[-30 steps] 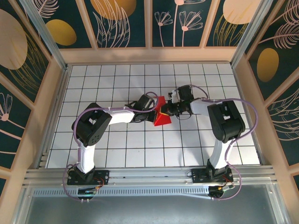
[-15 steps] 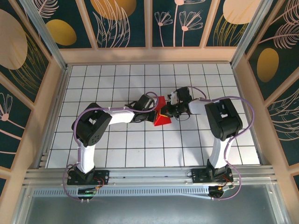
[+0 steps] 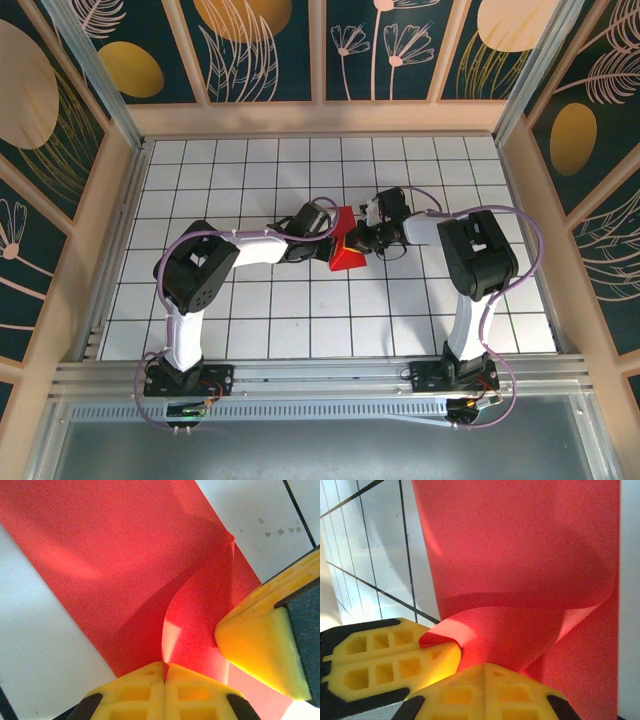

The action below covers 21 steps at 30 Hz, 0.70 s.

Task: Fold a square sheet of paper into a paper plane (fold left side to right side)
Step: Fold the triangle a second time at the center of the table.

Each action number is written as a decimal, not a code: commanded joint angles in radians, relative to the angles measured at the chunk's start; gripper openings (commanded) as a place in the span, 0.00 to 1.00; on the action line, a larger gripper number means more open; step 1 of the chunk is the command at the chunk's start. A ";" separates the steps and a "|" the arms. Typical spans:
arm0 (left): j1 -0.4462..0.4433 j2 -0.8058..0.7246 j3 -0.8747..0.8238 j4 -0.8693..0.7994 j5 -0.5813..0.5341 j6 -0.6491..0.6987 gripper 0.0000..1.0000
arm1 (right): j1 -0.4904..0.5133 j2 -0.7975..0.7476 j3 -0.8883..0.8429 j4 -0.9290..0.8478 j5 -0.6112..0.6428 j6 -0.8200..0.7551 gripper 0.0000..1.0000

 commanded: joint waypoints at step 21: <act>0.008 -0.109 0.021 -0.057 -0.093 -0.001 0.25 | 0.011 0.050 -0.002 -0.086 0.069 -0.040 0.00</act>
